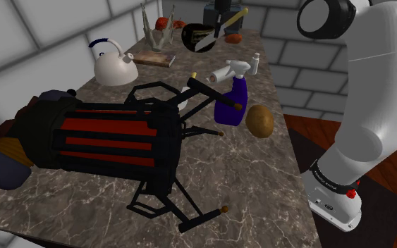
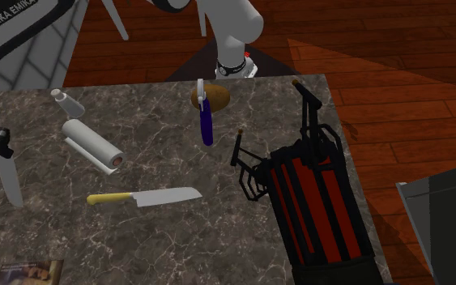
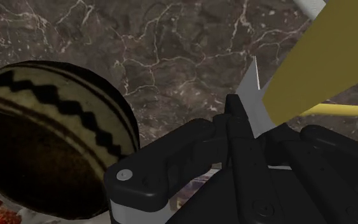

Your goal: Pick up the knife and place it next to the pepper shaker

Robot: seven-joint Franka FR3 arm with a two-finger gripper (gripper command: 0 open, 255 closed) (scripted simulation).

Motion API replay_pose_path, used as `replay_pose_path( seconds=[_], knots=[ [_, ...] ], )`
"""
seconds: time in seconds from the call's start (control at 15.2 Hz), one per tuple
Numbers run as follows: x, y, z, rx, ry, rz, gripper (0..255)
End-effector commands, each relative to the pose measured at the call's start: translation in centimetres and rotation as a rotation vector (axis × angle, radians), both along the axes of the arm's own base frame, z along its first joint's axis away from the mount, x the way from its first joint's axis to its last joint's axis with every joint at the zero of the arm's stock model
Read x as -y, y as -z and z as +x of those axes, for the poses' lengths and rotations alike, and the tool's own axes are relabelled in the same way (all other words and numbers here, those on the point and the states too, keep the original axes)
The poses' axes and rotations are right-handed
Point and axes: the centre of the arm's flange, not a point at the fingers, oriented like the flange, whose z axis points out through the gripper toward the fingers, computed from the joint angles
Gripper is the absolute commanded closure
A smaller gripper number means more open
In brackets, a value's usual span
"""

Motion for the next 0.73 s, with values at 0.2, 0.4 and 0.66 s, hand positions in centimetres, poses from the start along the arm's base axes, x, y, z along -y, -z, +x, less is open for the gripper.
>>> replay_pose_path(
  seconds=[0.2, 0.4, 0.66],
  knots=[
    [0.0, 2.6, 0.0, 0.0, 0.0, 0.0, 255],
    [0.0, 4.2, 0.0, 0.0, 0.0, 0.0, 255],
    [0.0, 6.3, 0.0, 0.0, 0.0, 0.0, 255]
  ],
)
